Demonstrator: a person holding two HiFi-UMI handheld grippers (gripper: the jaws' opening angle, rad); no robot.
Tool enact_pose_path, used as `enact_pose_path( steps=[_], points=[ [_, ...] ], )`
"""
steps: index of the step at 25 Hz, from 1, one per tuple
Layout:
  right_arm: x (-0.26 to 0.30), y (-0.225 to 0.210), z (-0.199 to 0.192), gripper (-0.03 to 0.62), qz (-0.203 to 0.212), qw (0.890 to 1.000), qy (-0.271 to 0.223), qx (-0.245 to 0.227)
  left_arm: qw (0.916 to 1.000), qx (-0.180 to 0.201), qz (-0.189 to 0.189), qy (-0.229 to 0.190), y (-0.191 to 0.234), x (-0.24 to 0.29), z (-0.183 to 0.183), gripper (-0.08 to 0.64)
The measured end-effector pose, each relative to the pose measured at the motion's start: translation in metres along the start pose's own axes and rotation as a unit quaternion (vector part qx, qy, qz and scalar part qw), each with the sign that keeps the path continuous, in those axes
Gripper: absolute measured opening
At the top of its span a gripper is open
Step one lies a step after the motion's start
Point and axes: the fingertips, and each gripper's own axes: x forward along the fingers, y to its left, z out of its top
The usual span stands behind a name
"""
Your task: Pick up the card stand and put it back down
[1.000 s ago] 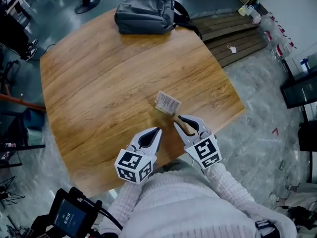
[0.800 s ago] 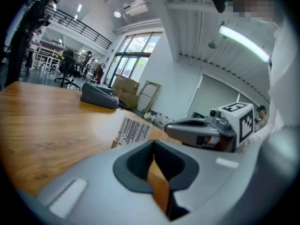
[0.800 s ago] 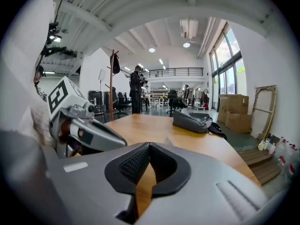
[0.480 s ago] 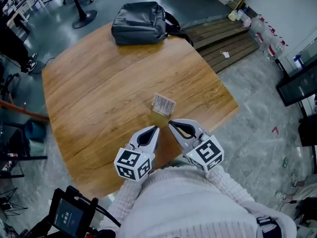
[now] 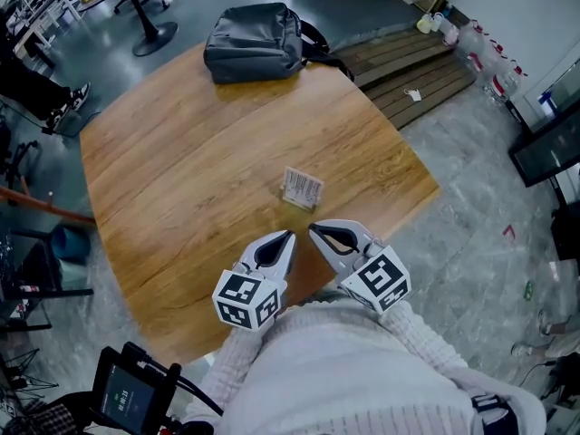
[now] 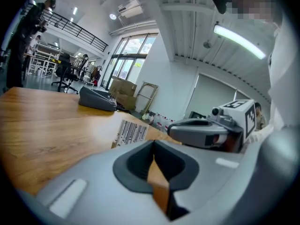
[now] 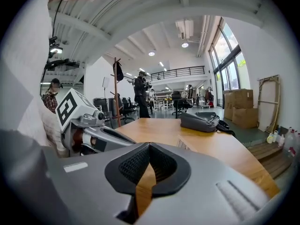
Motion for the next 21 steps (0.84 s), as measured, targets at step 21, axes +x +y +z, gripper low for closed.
enact_pose_path(
  steps=[21],
  points=[
    [-0.0033,0.0056,0.0022,-0.002,-0.002,1.000,0.002,-0.016,0.9998,0.010,-0.010,0.016,-0.0072,0.0024,-0.0075,0.008]
  ],
)
